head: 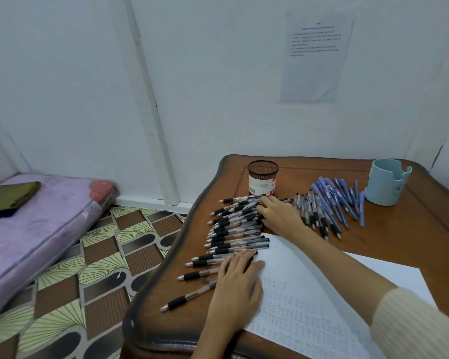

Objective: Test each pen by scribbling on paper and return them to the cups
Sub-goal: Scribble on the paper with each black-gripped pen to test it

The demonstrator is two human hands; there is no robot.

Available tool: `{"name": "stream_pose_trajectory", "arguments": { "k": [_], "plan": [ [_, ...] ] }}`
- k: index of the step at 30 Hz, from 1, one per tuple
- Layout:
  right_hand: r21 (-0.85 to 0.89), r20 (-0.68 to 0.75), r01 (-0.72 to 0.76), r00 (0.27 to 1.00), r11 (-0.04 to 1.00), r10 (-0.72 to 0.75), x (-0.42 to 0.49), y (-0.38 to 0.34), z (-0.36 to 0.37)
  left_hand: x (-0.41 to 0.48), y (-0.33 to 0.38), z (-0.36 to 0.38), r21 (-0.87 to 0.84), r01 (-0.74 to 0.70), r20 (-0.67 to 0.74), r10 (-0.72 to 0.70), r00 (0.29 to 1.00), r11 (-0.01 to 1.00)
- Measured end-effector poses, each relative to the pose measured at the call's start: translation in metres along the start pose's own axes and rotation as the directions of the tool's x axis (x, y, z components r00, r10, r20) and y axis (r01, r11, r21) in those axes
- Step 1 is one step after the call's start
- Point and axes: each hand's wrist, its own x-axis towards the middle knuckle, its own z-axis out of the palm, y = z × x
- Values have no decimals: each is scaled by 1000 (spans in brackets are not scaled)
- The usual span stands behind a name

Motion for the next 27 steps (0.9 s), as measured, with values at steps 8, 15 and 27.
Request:
{"name": "stream_pose_trajectory", "arguments": {
  "k": [8, 15, 27],
  "plan": [
    [827, -40, -434, 588, 357, 808, -12, 2, -58, -2, -1, 0, -18, -23, -15, 23, 1000, 1000],
    [689, 234, -529, 809, 495, 539, -82, 22, -128, -3, -2, 0, -5, -29, -17, 29, 999, 1000],
    [582, 447, -611, 791, 536, 417, -88, 15, -150, -2, 2, -2, -21, -9, 5, 9, 1000, 1000]
  ]
}}
